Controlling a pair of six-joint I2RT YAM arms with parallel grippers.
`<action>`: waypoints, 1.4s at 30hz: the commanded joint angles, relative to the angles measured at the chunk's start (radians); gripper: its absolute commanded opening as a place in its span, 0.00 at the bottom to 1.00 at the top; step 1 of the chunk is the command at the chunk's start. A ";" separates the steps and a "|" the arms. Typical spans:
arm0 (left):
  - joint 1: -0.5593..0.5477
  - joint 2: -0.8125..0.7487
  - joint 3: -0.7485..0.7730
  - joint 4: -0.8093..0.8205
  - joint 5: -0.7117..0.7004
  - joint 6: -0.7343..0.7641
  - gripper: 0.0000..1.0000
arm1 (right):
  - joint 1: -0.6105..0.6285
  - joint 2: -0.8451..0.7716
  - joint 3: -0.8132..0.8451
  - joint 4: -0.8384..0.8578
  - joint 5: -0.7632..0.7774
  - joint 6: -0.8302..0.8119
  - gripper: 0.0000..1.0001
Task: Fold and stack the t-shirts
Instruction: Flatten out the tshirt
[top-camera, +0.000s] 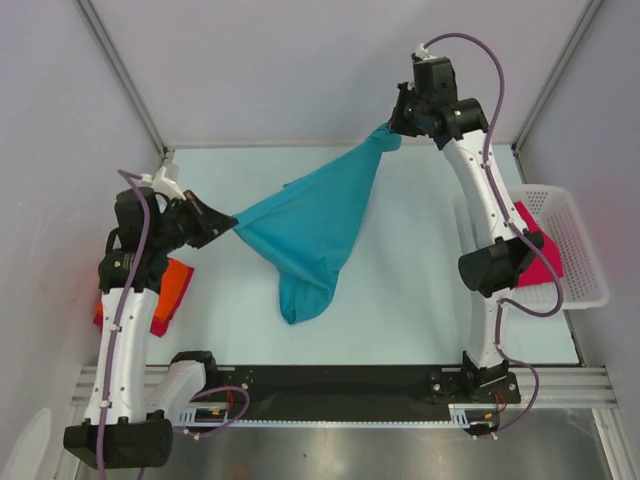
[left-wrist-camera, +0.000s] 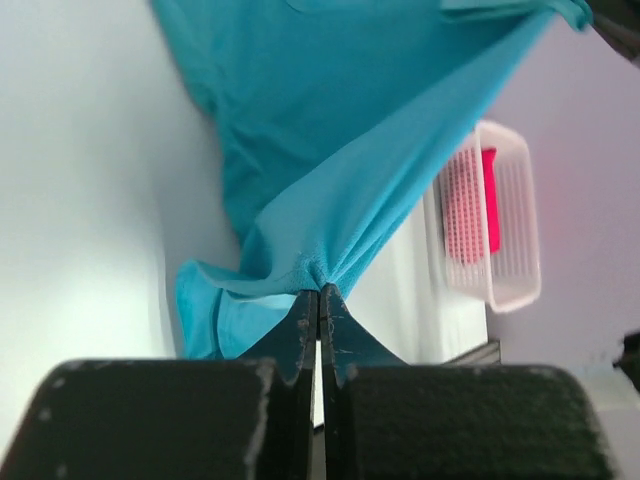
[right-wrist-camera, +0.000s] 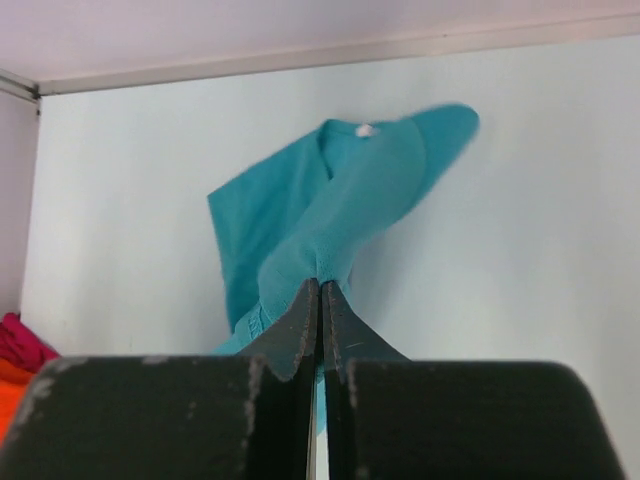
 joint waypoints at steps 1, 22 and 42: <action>0.074 0.004 0.068 -0.031 0.005 -0.019 0.00 | -0.026 -0.119 0.002 -0.003 0.083 -0.008 0.00; 0.241 0.269 0.684 -0.146 0.066 -0.075 0.00 | -0.161 -0.520 -0.111 0.034 0.233 -0.014 0.00; 0.395 0.176 0.460 -0.054 0.072 -0.213 0.00 | -0.247 -0.621 -0.234 0.094 0.170 0.042 0.00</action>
